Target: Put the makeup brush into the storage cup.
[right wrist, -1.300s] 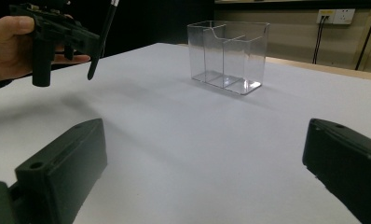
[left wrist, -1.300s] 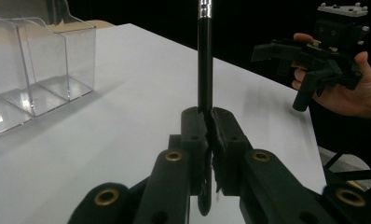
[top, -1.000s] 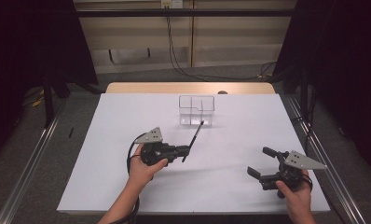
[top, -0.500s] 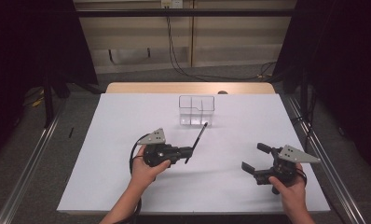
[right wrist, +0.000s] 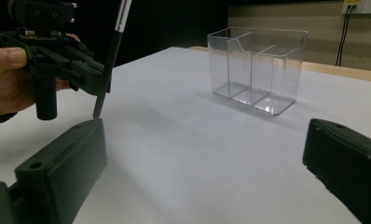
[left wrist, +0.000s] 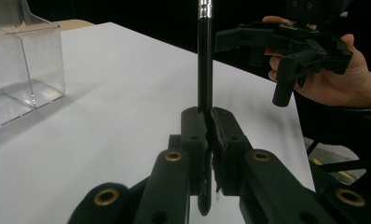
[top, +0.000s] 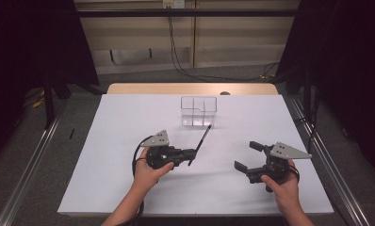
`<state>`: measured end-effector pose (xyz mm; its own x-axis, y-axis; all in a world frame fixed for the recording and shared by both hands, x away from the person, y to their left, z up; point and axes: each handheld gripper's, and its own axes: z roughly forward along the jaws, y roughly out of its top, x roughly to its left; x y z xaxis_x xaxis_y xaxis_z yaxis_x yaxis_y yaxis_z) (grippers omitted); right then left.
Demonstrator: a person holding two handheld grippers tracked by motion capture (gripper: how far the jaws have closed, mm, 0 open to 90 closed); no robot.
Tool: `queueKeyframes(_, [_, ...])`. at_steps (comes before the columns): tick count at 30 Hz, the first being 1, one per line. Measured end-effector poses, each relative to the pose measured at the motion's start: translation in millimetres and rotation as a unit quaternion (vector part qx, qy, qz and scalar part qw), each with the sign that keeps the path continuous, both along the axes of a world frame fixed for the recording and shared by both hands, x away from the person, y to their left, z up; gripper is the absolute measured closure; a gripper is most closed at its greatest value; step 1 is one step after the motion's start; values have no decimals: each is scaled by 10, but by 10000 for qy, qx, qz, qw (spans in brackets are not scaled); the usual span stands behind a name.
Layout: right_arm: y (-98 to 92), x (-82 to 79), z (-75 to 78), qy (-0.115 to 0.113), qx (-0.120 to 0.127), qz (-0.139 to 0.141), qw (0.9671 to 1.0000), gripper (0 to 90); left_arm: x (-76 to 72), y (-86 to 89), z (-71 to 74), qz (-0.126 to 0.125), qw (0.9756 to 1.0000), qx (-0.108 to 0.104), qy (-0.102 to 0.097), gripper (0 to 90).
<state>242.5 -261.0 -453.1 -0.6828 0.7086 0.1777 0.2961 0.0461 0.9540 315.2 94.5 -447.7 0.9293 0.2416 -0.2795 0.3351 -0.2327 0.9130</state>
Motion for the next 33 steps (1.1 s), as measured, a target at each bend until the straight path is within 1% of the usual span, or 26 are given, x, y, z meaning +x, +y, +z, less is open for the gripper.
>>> queueKeyframes(3, [26,17,-1,4,29,14,10000,0,-4,-1,6,-17,10000,-36,11,841])
queueKeyframes(4, [59,27,6,18,79,38,10000,0,-6,-4,8,-31,10000,-30,1,841])
queueKeyframes(6, [76,31,10,14,77,54,10000,0,-11,-15,4,-23,10000,-57,0,841])
queueKeyframes(7, [95,37,14,3,77,70,9999,0,-10,-20,1,-30,10000,-35,-9,841])
queueKeyframes(9, [134,50,17,5,81,105,9999,0,-10,-27,-7,-45,10000,-41,20,841])
queueKeyframes(10, [170,64,18,43,99,153,9998,0,-9,-29,-8,-61,10000,-28,15,841])
queueKeyframes(13, [202,79,17,60,116,164,9998,0,-7,-34,-12,-55,10000,-36,22,841])
queueKeyframes(15, [231,90,18,86,119,189,9997,0,-3,-32,-12,-83,10000,-1,20,841])
queueKeyframes(23, [333,140,20,185,206,249,9993,0,-9,-27,-10,-73,10000,-29,15,841])
queueKeyframes(27, [404,168,60,184,262,295,9991,0,-9,-21,-9,-66,10000,-46,24,841])
queueKeyframes(31, [439,188,82,190,315,344,9987,0,-9,-26,-19,-117,9999,-23,32,841])
queueKeyframes(33, [466,200,90,236,337,366,9985,0,-9,-33,-19,-115,9999,-12,35,841])
